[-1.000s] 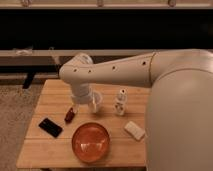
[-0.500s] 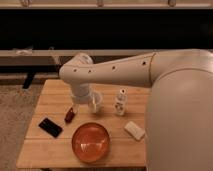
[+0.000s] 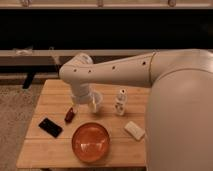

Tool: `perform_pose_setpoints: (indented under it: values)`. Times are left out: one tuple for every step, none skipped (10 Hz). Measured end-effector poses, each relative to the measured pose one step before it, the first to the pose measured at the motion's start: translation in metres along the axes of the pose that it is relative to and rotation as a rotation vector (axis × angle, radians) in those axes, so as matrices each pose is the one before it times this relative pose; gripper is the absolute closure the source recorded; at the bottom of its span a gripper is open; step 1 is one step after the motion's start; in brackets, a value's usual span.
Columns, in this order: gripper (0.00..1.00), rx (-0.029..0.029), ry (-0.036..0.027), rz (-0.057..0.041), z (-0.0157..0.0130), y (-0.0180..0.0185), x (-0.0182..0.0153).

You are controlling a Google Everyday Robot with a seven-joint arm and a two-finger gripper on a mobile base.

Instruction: Drag the pepper across the table

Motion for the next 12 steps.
perform_pose_setpoints:
  values:
    - [0.35, 0.00007, 0.00003, -0.00004, 0.00001, -0.00001, 0.00000]
    - [0.35, 0.00000, 0.00005, 0.00005, 0.00002, -0.00001, 0.00001]
    - [0.35, -0.00001, -0.00004, -0.00001, -0.00002, 0.00001, 0.00000]
    - [0.35, -0.00001, -0.00002, 0.00002, -0.00002, -0.00001, -0.00001]
    - [0.35, -0.00004, -0.00004, 0.00002, -0.00003, 0.00002, 0.00000]
    - [0.35, -0.00006, 0.00069, -0.00001, 0.00044, 0.00013, -0.00012]
    - [0.35, 0.00057, 0.00037, -0.00131, 0.00104, 0.00054, -0.00053]
    - [0.35, 0.00734, -0.00044, -0.01004, 0.00663, 0.00364, -0.00438]
    - [0.35, -0.00178, -0.00434, -0.00789, 0.00399, 0.00789, -0.00567]
    - [0.35, -0.00481, -0.00401, -0.01131, 0.00608, 0.01668, -0.01005]
    - [0.35, -0.00222, -0.00459, -0.00741, 0.00806, 0.01604, -0.01367]
    - [0.35, -0.00263, 0.00387, -0.00609, 0.00951, 0.01810, -0.01358]
